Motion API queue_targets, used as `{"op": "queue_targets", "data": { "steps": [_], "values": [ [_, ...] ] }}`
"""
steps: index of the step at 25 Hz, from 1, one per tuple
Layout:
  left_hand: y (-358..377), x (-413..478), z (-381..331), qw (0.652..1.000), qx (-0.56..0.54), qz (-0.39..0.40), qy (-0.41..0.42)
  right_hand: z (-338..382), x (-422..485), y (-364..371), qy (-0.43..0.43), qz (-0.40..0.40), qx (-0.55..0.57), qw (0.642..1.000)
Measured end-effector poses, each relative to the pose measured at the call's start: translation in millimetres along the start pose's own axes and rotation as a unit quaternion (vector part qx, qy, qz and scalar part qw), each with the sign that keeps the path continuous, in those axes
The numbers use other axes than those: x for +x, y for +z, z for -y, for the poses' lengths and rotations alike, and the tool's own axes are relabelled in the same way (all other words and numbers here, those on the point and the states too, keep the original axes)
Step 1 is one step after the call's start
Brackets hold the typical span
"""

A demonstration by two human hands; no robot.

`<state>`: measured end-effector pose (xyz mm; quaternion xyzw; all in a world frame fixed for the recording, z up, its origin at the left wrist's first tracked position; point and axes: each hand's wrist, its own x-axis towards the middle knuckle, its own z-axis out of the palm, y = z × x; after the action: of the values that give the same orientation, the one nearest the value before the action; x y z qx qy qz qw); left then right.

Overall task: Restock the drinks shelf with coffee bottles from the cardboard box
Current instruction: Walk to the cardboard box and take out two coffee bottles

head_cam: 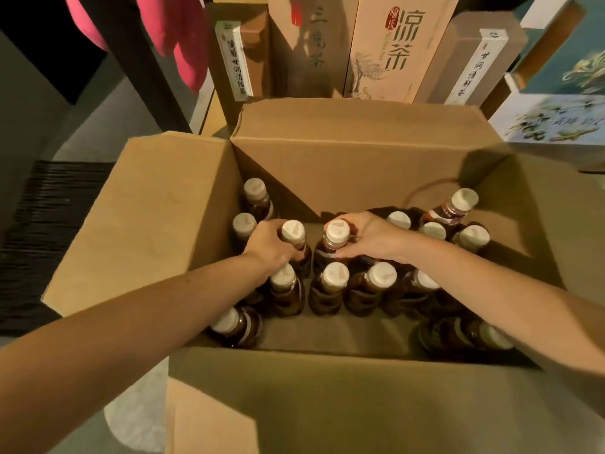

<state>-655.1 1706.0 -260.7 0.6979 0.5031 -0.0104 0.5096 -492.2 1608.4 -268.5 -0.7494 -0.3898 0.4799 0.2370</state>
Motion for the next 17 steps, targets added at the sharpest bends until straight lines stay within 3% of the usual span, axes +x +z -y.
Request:
{"op": "queue_targets", "data": {
  "steps": [9, 17],
  "values": [
    [0, 14, -1, 0.999, 0.006, 0.042, -0.028, -7, 4, 8, -0.034, -0.014, 0.023, 0.999],
    [-22, -13, -22, 0.996, -0.022, 0.056, 0.061, 13, -13, 4, -0.043, -0.077, 0.105, 0.991]
  ]
}}
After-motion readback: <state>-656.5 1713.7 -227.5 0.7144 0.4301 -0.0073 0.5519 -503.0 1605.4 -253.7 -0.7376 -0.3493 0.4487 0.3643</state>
